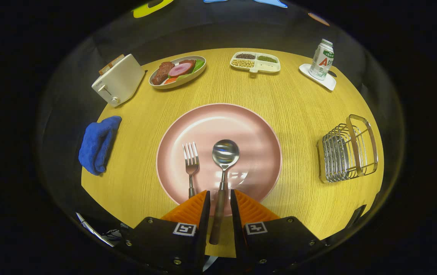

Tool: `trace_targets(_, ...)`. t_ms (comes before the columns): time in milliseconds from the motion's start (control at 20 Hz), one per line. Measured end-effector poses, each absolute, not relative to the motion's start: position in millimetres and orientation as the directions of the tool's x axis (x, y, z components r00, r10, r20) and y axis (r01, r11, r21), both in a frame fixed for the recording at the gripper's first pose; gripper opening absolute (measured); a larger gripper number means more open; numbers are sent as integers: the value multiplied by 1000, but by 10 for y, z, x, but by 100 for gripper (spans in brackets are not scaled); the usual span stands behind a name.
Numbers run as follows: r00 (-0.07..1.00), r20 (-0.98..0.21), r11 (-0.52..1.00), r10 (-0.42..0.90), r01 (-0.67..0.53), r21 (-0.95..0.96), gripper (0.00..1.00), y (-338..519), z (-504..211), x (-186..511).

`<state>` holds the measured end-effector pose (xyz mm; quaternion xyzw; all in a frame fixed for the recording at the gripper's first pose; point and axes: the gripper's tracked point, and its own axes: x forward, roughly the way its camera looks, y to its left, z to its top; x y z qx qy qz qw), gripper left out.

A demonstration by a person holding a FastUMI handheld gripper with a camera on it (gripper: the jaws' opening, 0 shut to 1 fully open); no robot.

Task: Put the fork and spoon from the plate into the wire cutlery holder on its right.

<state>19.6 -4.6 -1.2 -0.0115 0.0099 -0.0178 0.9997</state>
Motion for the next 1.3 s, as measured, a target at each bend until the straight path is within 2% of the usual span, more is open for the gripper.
trace_targets(850, 985, -129, 993, -112, 106, -49, 32, -138, -144, 410)
trace_targets(900, 985, -139, 994, -103, 97, -49, 15, -146, -158, 500)
trace_targets(1000, 984, -133, 993, -119, 114, -42, 16, -171, -151, 474)
trace_targets(1100, 984, -147, 995, -97, 92, -40, 8, -166, -151, 499)
trace_targets(1300, 984, -150, 995, -96, 98, 4, 4, -165, -119, 477)
